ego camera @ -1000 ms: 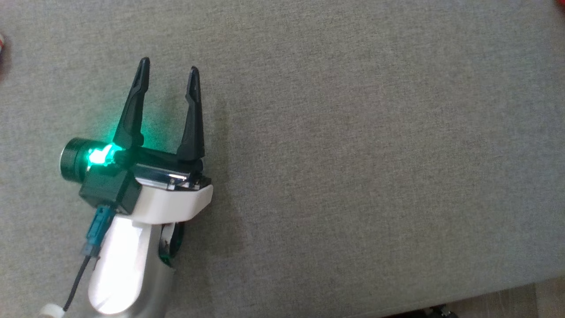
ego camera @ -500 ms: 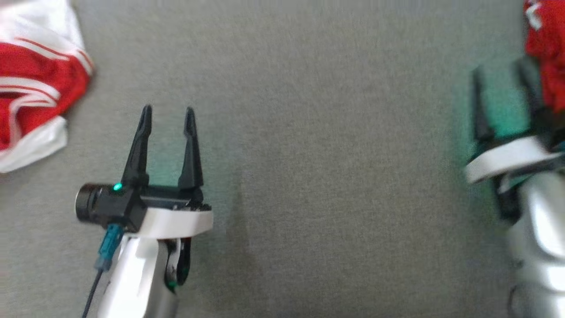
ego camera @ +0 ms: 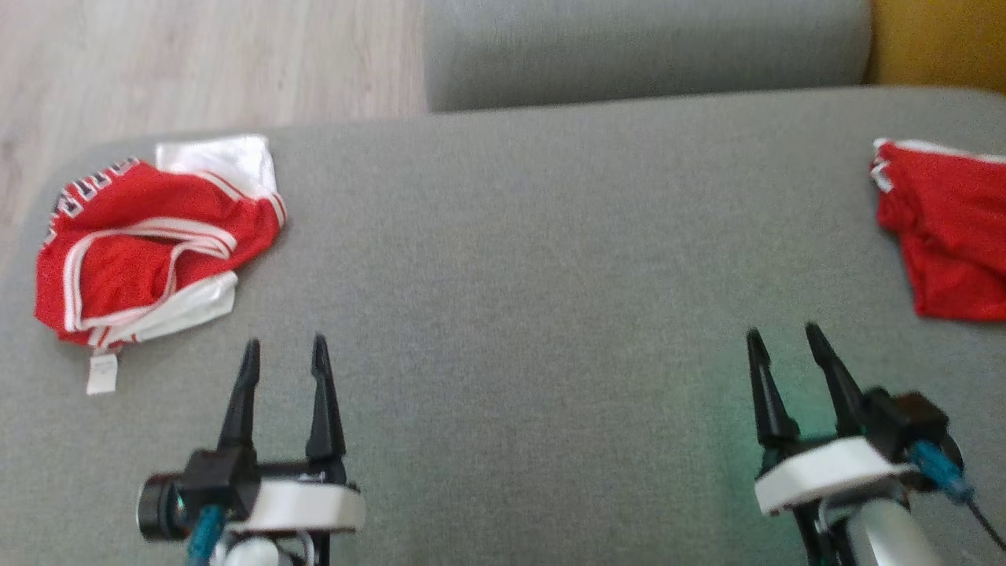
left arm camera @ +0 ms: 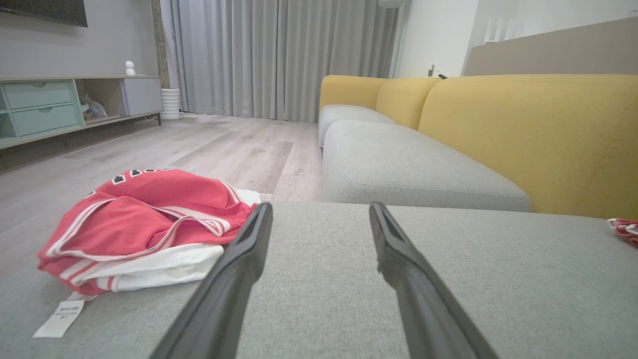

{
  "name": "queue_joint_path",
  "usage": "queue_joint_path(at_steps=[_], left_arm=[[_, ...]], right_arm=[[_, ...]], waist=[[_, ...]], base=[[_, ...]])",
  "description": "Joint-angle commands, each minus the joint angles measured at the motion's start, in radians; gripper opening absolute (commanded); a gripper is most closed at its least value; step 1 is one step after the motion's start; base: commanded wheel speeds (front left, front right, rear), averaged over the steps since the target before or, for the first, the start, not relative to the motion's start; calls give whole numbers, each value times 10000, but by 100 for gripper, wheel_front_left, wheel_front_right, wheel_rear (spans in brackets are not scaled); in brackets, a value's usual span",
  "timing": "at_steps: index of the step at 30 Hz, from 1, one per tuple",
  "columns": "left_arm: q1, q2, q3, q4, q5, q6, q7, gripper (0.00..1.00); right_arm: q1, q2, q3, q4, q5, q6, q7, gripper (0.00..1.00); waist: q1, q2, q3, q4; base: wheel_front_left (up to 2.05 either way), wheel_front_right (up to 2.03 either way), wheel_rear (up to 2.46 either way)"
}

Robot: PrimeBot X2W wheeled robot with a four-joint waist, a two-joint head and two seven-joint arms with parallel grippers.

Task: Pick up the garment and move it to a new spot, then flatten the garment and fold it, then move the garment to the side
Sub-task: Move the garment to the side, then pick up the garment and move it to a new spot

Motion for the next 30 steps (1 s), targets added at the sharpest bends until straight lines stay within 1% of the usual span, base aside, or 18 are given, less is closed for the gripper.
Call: queue_joint_path(at_steps=[1, 5, 9, 16, 19, 23, 26, 30], left_arm=[[-83, 25, 298, -251, 105, 59, -49, 100], [152, 24, 271, 5, 248, 33, -49, 100], [116, 24, 389, 261, 395, -55, -49, 100], [-32, 24, 836, 575, 643, -359, -49, 100], [-41, 24, 924, 644, 726, -427, -49, 100], [-47, 24, 896, 701, 766, -417, -49, 100], [-98, 24, 855, 682, 718, -302, -49, 100], [-187, 24, 793, 560, 595, -115, -49, 100]], right_arm=[[-75, 53, 45, -416, -58, -7, -107, 100], [339, 134, -111, -491, -360, -7, -107, 100], [434, 197, -98, -493, -544, -7, -108, 100], [432, 297, -143, -449, -601, -7, -108, 100], [433, 325, -224, -438, -585, -7, -108, 100], [451, 345, -347, -451, -583, -7, -108, 100], [448, 353, -471, -481, -596, -7, -108, 100], [434, 359, -441, -528, -662, -7, -108, 100]], waist=[[5, -1, -636, 198], [5, -1, -820, 155], [5, -1, -891, 116], [5, -1, -910, 73], [5, -1, -913, 68], [5, -1, -924, 119], [5, -1, -871, 218], [5, -1, -759, 559]], base=[[0, 0, 0], [0, 0, 0], [0, 0, 0], [0, 0, 0], [0, 0, 0], [0, 0, 0], [0, 0, 0], [0, 0, 0]])
